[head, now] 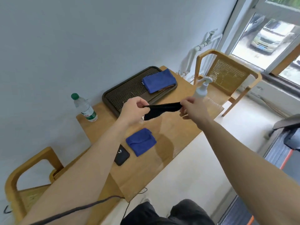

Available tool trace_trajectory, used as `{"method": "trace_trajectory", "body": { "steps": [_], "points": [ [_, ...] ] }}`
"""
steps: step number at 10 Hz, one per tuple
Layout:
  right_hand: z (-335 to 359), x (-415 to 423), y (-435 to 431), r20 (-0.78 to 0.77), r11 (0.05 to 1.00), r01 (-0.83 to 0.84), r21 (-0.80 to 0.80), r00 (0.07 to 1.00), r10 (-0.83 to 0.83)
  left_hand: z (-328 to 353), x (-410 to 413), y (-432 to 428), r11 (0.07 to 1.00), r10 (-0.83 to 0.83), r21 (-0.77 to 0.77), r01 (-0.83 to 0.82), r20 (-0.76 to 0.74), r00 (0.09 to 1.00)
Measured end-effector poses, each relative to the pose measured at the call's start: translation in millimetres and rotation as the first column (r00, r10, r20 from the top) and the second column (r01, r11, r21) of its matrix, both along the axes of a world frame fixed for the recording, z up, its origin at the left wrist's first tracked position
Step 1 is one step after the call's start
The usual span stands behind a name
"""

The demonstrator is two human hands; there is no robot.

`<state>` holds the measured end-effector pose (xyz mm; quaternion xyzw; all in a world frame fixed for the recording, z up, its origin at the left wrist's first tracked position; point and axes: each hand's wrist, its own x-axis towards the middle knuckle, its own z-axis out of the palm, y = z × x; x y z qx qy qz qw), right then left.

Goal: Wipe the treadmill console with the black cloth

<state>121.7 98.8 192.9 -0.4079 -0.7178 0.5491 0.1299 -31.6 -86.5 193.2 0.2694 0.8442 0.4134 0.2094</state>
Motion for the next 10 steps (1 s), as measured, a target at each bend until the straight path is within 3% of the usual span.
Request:
{"method": "trace_trajectory", "body": {
  "steps": [1, 2, 3, 4, 6, 7, 9, 10],
  "points": [
    [-47, -1, 26, 0.128, 0.997, -0.071, -0.030, 0.989, 0.074, -37, 6, 17, 0.990, -0.036, -0.132, 0.043, 0.051, 0.998],
    [-108, 8, 54, 0.262, 0.984, -0.145, -0.105, 0.950, 0.168, -93, 32, 34, 0.956, -0.036, -0.278, 0.097, 0.219, 0.975],
    [-156, 20, 79, 0.393, 0.945, -0.244, -0.220, 0.864, 0.315, -138, 63, 53, 0.918, 0.054, -0.387, 0.090, 0.346, 0.937],
    [-174, 19, 99, 0.426, 0.905, -0.314, -0.287, 0.804, 0.415, -159, 78, 70, 0.892, 0.177, -0.449, 0.049, 0.447, 0.877],
    [-182, -60, 123, 0.304, 0.868, -0.356, -0.345, 0.833, 0.462, -170, 40, 92, 0.826, 0.532, -0.401, -0.395, 0.327, 0.781],
    [-199, -102, 120, 0.306, 0.875, -0.346, -0.338, 0.839, 0.450, -189, 10, 101, 0.781, 0.613, -0.361, -0.510, 0.283, 0.738],
    [-222, -115, 107, 0.283, 0.840, -0.272, -0.470, 0.855, 0.435, -218, 4, 105, 0.750, 0.648, -0.330, -0.572, 0.196, 0.736],
    [-205, -109, 105, 0.311, 0.858, -0.300, -0.418, 0.840, 0.445, -198, 15, 101, 0.761, 0.632, -0.327, -0.561, 0.177, 0.754]
  ]
}}
